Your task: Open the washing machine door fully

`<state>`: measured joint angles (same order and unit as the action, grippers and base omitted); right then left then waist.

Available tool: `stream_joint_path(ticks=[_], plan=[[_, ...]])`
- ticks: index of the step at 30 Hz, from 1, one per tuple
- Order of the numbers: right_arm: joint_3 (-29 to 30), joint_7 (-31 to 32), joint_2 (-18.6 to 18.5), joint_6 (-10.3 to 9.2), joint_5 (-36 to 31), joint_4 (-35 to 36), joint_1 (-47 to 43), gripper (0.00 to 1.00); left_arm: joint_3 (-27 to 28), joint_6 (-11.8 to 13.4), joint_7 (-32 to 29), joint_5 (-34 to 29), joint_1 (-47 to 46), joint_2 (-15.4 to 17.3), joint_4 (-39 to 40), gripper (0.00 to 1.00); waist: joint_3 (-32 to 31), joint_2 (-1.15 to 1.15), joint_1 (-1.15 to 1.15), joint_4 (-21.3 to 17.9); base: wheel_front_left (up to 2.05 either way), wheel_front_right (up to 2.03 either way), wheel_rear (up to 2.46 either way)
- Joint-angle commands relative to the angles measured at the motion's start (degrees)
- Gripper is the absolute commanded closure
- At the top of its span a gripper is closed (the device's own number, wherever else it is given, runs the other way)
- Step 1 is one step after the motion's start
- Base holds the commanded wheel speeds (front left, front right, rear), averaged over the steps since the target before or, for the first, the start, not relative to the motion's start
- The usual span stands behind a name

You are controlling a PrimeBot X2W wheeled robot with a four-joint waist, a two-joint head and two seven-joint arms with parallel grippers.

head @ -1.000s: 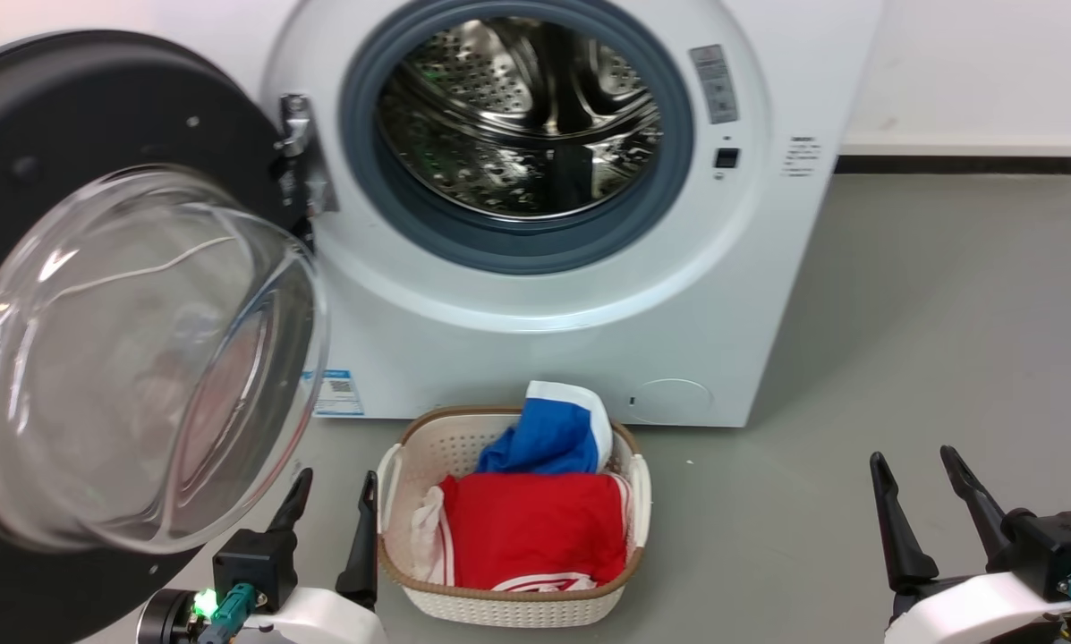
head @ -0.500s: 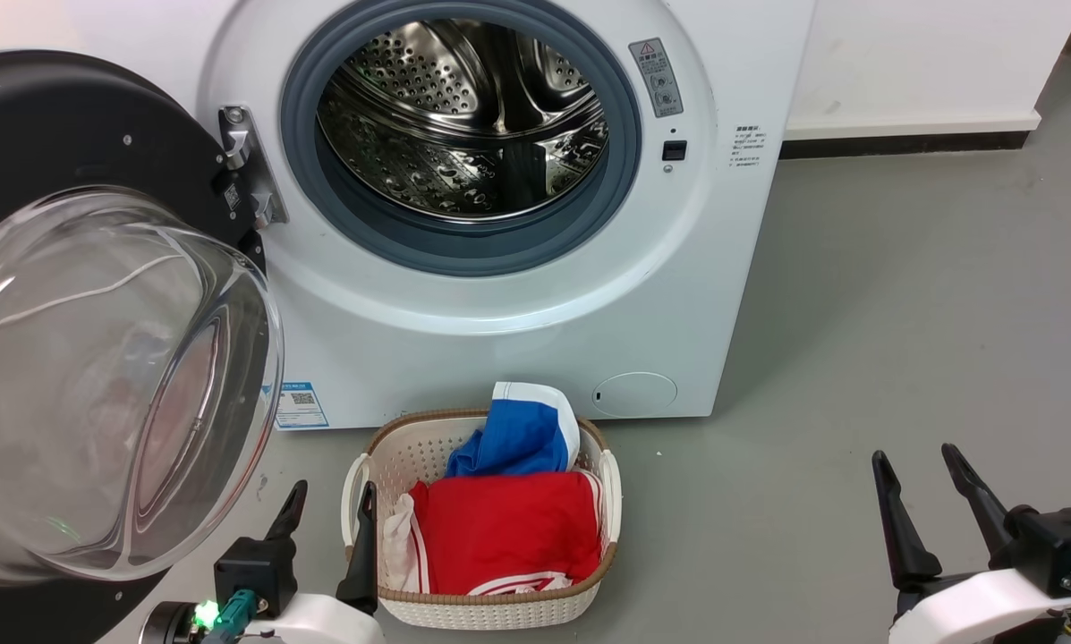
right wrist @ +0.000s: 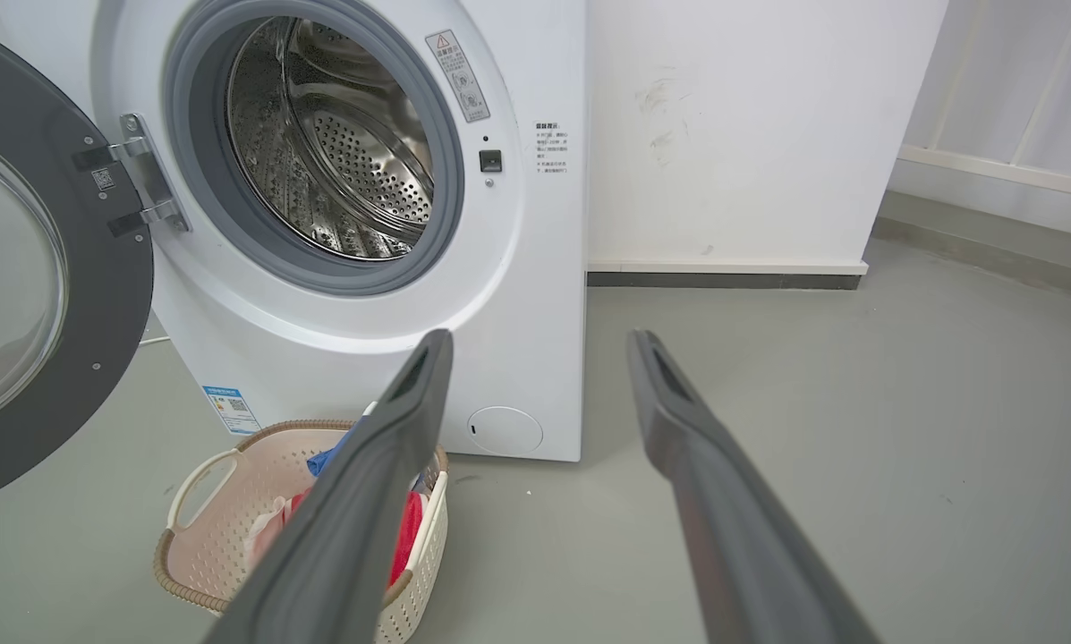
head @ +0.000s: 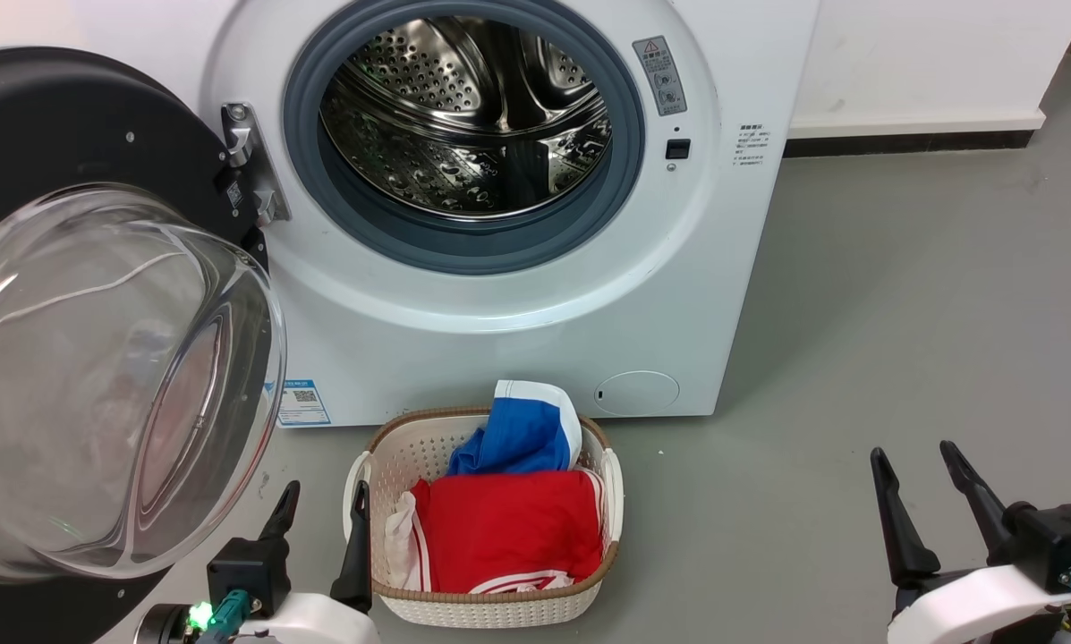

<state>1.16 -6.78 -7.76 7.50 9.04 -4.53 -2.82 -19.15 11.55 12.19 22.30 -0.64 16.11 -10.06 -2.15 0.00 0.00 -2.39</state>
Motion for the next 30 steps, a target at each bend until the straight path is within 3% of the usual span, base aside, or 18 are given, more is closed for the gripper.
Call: stream_joint_path(ticks=[1, 2, 6, 30], plan=[[-0.1, -0.3, -0.2, -0.01, 0.3, -0.1, 0.6, 0.0, 0.1, 0.1, 0.2, -0.1, -0.7, 0.2, 0.0, 0.0, 0.0, 0.0, 0.0, 0.0, 0.0, 0.0, 0.0], [0.0, 0.0, 0.0, 0.0, 0.0, -0.1, 0.1, 1.0, 0.0, 0.1, 0.1, 0.0, 0.0, 0.0, 0.0, 1.0, 0.0, 0.0, 0.0, 0.0, 0.0, 0.0, 0.0], [0.1, 0.3, 0.5, 0.0, 0.8, -1.8, -0.6, 1.0, -0.2, -0.2, -0.1, 0.9, 1.1, -0.8, -1.3, 1.0, 0.1, 0.0, 0.0, 0.0, 0.0, 0.0, 0.0], [1.7, 4.3, 1.8, 0.0, 25.8, -4.0, 2.4, 1.0, 7.2, -5.9, -5.3, 22.3, -1.2, -4.2, -2.3, 1.0, 0.5, 0.0, 0.0, 0.4, 0.0, 0.0, 0.0]])
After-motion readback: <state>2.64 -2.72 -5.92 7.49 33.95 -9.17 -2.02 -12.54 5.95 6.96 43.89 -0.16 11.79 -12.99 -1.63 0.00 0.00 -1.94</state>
